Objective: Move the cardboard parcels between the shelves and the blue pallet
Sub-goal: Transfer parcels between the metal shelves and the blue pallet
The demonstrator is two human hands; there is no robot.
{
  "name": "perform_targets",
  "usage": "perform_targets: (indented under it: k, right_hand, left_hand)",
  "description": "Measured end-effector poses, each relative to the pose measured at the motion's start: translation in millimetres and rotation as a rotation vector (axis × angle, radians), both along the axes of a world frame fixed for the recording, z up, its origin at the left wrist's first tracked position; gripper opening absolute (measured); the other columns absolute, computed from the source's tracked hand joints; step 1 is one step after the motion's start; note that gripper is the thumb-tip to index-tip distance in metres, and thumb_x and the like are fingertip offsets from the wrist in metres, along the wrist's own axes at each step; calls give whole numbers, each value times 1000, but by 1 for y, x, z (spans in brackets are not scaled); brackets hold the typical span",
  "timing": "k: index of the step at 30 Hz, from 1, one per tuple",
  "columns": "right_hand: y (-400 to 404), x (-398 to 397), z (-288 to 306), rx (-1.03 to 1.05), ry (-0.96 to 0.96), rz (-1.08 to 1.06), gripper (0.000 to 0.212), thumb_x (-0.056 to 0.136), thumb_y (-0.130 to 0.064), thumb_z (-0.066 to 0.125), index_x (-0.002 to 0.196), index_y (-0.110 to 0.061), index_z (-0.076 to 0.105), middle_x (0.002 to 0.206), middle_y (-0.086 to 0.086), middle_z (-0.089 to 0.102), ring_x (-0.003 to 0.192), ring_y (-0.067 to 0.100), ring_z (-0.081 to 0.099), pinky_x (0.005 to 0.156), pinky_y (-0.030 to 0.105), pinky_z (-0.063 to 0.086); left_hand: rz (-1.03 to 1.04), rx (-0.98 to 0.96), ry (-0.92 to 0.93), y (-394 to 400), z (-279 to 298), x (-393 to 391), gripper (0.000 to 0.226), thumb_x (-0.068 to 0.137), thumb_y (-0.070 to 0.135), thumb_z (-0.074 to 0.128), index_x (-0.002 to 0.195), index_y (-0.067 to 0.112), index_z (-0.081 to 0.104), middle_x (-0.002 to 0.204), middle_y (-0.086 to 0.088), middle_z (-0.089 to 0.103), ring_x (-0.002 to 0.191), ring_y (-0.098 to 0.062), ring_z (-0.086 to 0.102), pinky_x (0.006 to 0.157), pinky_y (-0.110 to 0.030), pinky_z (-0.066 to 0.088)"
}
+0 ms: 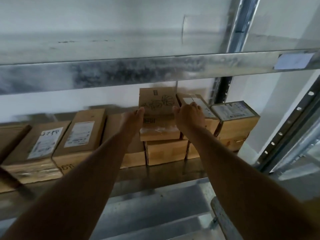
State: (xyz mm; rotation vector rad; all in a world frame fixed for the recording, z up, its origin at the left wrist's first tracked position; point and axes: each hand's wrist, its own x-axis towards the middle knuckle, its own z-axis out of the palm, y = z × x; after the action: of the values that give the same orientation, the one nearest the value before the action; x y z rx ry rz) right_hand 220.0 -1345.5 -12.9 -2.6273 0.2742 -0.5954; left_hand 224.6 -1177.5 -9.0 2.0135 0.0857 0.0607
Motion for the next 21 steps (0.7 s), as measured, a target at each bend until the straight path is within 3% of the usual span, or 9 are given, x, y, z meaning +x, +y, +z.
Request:
perform_targets:
  k: [3, 6, 9, 11, 16, 21]
  right_hand:
    - [4, -9, 0, 106, -25, 58, 32, 95, -35, 46, 105, -7, 58, 102, 10, 56, 94, 22, 52, 81, 36, 46]
    - [7, -19, -5, 350, 62, 143, 22, 93, -27, 49, 104, -9, 55, 99, 10, 61, 89, 25, 59, 79, 40, 52]
    - [4, -31, -7, 620, 242, 208, 36, 90, -24, 51, 122, -8, 49, 113, 17, 57, 102, 35, 56, 90, 50, 49]
    - [1, -42, -7, 729, 286, 281, 46, 90, -20, 52, 135, -16, 40, 121, 12, 53, 106, 30, 54, 93, 49, 47]
    - [4, -77, -13, 738, 215, 520, 50, 90, -4, 46, 136, -19, 37, 118, 5, 56, 107, 20, 55, 85, 33, 50]
    - [14, -130, -32, 752, 102, 529, 54, 89, 0, 46, 129, -34, 37, 116, -4, 56, 106, 12, 56, 80, 24, 49]
  left_hand:
    - [-3, -89, -22, 11, -4, -10, 28, 94, 34, 48, 82, 15, 64, 88, -17, 65, 84, -31, 62, 79, -44, 52]
    - [-72, -196, -30, 23, -11, -21, 15, 92, 24, 51, 87, 22, 66, 84, -6, 69, 78, -22, 68, 71, -37, 55]
    - [-152, -253, 10, 34, -16, -31, 18, 93, 17, 51, 97, 32, 62, 90, 0, 70, 78, -14, 70, 62, -30, 56]
    - [-194, -314, 57, 38, -16, -40, 25, 92, 11, 53, 105, 31, 56, 97, -2, 68, 82, -15, 70, 61, -26, 54]
    - [-314, -346, 56, 42, -13, -69, 54, 84, -8, 55, 108, 39, 44, 104, -3, 61, 89, -18, 64, 56, -18, 52]
    - [-368, -286, -63, 54, -25, -111, 69, 82, -14, 54, 126, 37, 36, 104, 10, 55, 93, -7, 59, 67, -18, 52]
